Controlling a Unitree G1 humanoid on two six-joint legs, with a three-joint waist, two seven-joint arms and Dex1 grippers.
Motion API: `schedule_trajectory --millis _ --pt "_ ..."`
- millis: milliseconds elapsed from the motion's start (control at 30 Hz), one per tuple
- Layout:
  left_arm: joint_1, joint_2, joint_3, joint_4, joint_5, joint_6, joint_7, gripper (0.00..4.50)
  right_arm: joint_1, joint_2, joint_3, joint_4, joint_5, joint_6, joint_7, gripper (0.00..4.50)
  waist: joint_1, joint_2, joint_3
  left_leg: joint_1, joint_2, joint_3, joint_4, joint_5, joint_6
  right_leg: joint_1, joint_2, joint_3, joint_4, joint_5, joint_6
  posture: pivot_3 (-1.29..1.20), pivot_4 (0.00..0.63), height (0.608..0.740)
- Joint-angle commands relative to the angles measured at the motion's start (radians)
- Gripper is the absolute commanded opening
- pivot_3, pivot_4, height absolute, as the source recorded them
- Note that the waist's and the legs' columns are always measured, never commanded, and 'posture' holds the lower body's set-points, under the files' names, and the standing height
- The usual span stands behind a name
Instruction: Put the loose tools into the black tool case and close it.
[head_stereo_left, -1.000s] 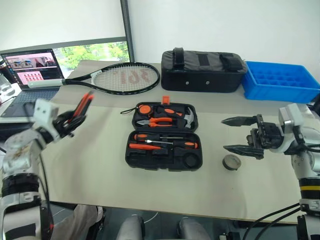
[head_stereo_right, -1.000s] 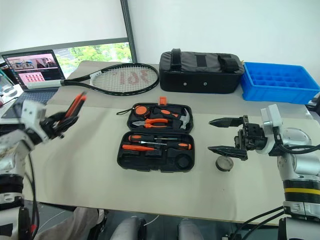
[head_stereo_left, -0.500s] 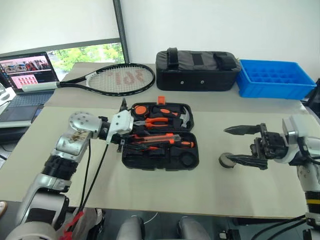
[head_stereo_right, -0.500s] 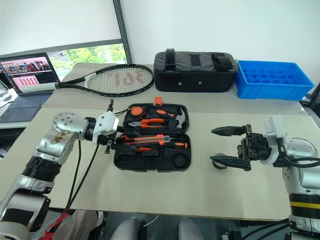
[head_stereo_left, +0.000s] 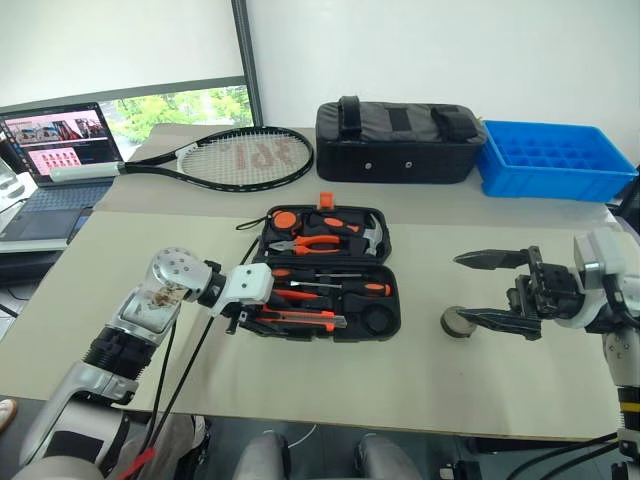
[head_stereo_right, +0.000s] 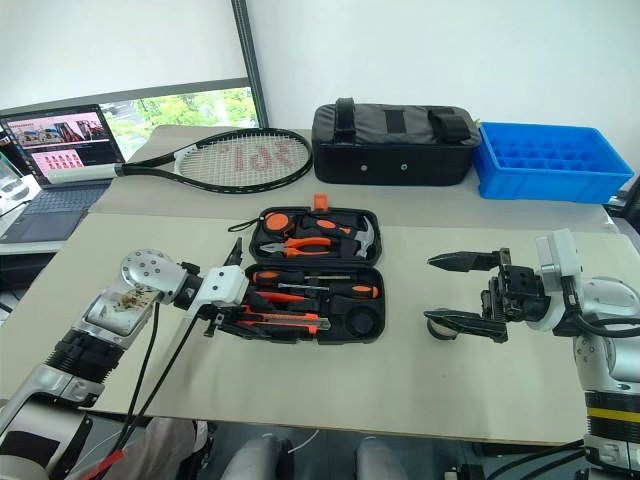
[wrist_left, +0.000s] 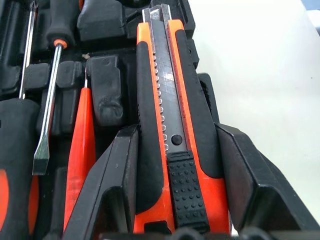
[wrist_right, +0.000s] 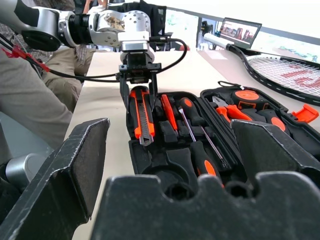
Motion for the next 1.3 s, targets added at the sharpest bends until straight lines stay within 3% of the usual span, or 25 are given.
schedule_trajectory --millis 33,300,533,567,767,1033,1067,1133,1300 --pt "0.018 -0.012 -0.024 0.034 0.056 -0.034 0.040 1.77 -0.015 -0.018 -0.029 -0.022 0.024 0.003 0.000 4.50 0.000 0.000 0.000 0.000 0.000 0.000 0.000 0.000 0.000 0.000 0.000 0.000 0.000 0.000 0.000 0.00 0.150 0.708" --pt "0.002 -0.067 -0.034 0.099 0.077 -0.101 0.076 1.77 -0.016 -0.017 -0.029 -0.023 0.020 -0.003 -0.002 4.50 -0.002 0.001 -0.001 0.001 0.000 0.000 0.000 0.000 0.000 0.001 0.000 0.000 0.000 0.000 0.000 0.00 0.150 0.708" --pt "0.008 -0.074 -0.050 0.053 0.065 -0.057 0.047 1.77 -0.010 -0.020 -0.039 -0.019 0.015 -0.011 -0.002 4.50 -0.001 0.002 -0.001 0.000 0.000 0.000 0.000 0.000 0.000 0.001 0.000 0.000 0.000 0.000 0.000 0.00 0.150 0.708" --pt "0.007 -0.069 -0.051 0.040 0.058 -0.030 0.038 2.57 -0.007 -0.020 -0.040 -0.018 0.013 -0.014 -0.001 4.50 -0.001 0.003 -0.002 0.000 0.000 0.000 0.000 0.000 0.000 0.001 0.000 0.000 0.000 0.000 0.000 0.00 0.150 0.708" --pt "-0.032 -0.086 0.004 0.007 0.016 0.005 0.070 4.41 -0.003 -0.012 -0.034 -0.016 0.005 -0.024 -0.003 4.50 -0.004 0.002 -0.001 0.000 0.000 0.000 0.000 0.000 0.000 0.001 0.000 0.001 -0.001 0.000 0.000 0.00 0.150 0.708" --pt "-0.100 -0.099 0.142 -0.112 -0.217 0.178 0.034 4.41 -0.012 -0.015 -0.029 0.004 -0.004 -0.038 0.004 4.50 -0.002 0.000 0.000 -0.001 0.000 -0.001 0.000 0.000 0.000 0.000 0.000 0.000 0.000 0.000 0.000 0.00 0.150 0.708" --pt "-0.101 -0.107 0.147 -0.116 -0.229 0.187 0.036 3.91 -0.012 -0.015 -0.028 0.005 -0.005 -0.039 0.004 4.50 -0.002 0.000 0.000 -0.001 0.000 -0.001 0.000 0.000 0.000 0.000 0.000 0.000 0.000 0.000 0.001 0.00 0.150 0.708" --pt "-0.086 -0.118 0.131 -0.118 -0.221 0.167 0.031 3.38 -0.014 -0.013 -0.026 0.006 -0.006 -0.042 0.004 4.50 -0.002 0.001 0.000 0.000 0.000 -0.001 0.000 0.000 0.000 0.001 0.000 0.000 0.000 0.000 0.001 0.00 0.150 0.708" --pt "-0.035 -0.157 0.077 -0.097 -0.197 0.106 0.003 1.52 -0.013 -0.010 -0.024 0.007 -0.006 -0.051 0.002 4.50 -0.002 0.002 0.000 0.000 0.000 -0.001 0.000 0.000 0.000 0.001 0.000 0.000 0.000 0.000 0.000 0.00 0.150 0.708"
